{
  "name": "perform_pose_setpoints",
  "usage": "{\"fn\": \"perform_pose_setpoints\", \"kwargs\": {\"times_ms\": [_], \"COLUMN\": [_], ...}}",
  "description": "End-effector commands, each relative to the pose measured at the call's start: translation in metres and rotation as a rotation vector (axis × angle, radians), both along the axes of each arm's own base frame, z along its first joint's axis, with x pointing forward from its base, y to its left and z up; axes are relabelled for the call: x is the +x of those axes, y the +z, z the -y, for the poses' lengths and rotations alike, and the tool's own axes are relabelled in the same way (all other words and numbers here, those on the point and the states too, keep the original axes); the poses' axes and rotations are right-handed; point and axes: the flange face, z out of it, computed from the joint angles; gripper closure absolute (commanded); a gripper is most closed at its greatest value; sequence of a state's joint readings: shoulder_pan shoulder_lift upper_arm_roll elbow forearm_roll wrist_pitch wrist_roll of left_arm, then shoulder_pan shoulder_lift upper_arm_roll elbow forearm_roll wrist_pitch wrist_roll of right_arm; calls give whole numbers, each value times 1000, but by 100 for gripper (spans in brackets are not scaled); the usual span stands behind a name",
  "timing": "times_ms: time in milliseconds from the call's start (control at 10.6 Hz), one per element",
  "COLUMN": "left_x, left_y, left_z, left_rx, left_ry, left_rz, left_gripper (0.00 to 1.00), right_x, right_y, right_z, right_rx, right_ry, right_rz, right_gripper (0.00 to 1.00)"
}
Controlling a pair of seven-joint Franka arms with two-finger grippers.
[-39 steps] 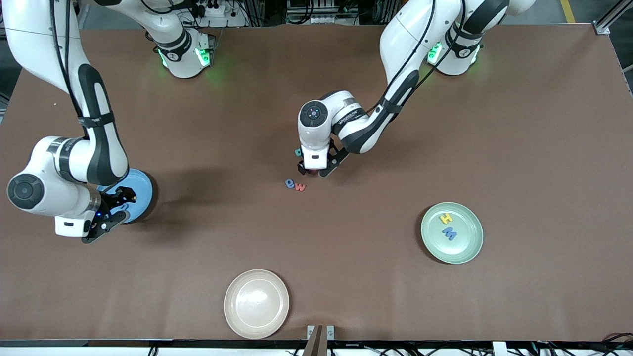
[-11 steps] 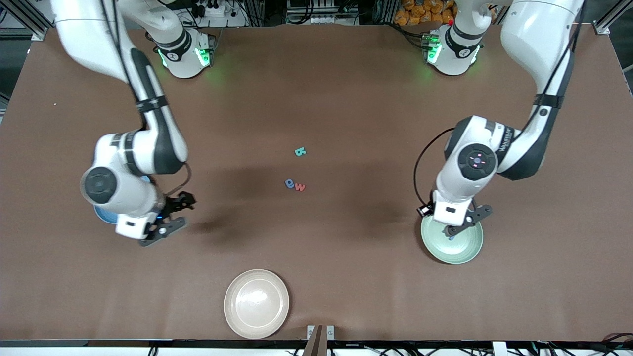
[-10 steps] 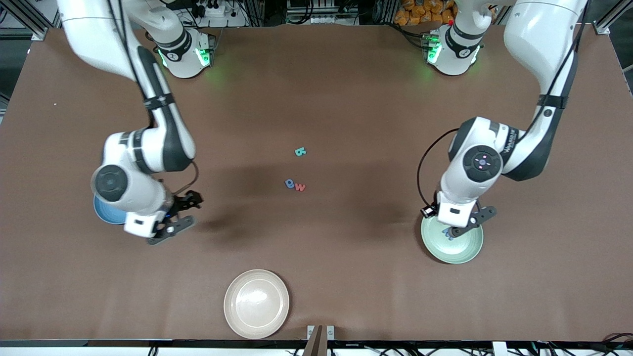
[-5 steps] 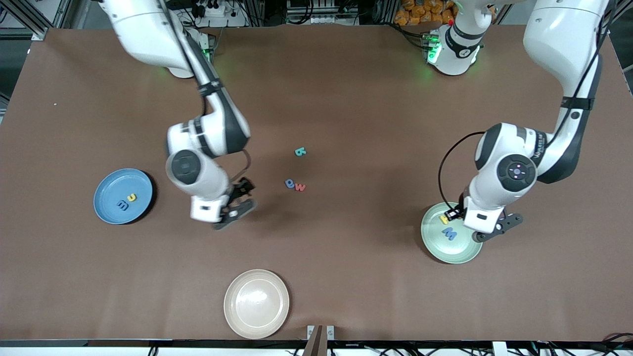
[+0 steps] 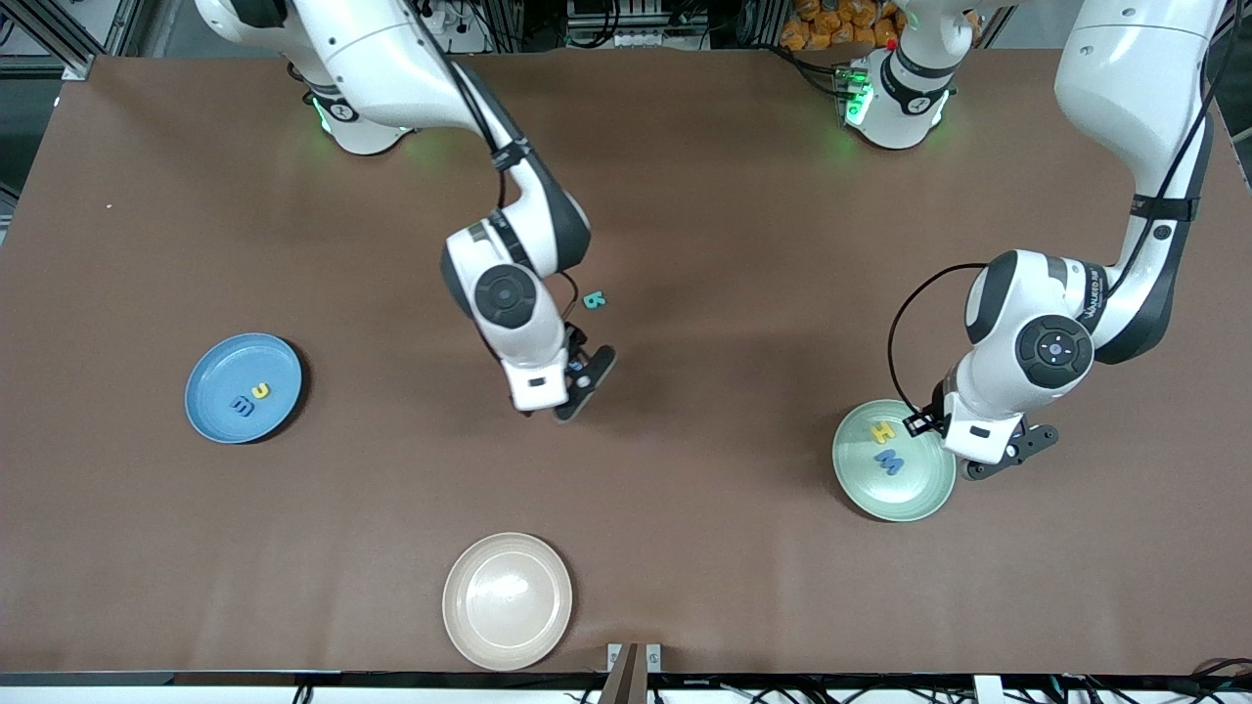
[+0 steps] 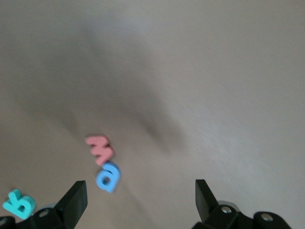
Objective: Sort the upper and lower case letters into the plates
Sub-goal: 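Grasp the pink m with the right gripper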
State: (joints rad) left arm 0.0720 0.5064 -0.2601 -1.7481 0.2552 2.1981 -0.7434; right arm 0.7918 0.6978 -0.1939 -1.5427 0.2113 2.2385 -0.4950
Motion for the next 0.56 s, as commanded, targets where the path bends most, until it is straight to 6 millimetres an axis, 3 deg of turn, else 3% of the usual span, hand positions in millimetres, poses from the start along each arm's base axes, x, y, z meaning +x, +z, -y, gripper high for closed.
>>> {"fn": "perform_pose_setpoints", "kwargs": {"times_ms": [0,282,470], "left_x": [10,14,14], "left_y": [-12,-13,-7], "left_z": [4,5,7], "left_rx": [-8,-13,-11], "left_ry": [-31,-29,-32], "left_rz": [32,41,49], "left_gripper": [100,45,23], "right_x": [-9,-23,-27], "right_y": [-11,-47,-57], "right_z": [-24,-38,-38], "right_rx": [45,64,65], "right_ry": [137,168,156], "right_rz": [-1,-5,-21], "right_gripper": [0,0,0]}}
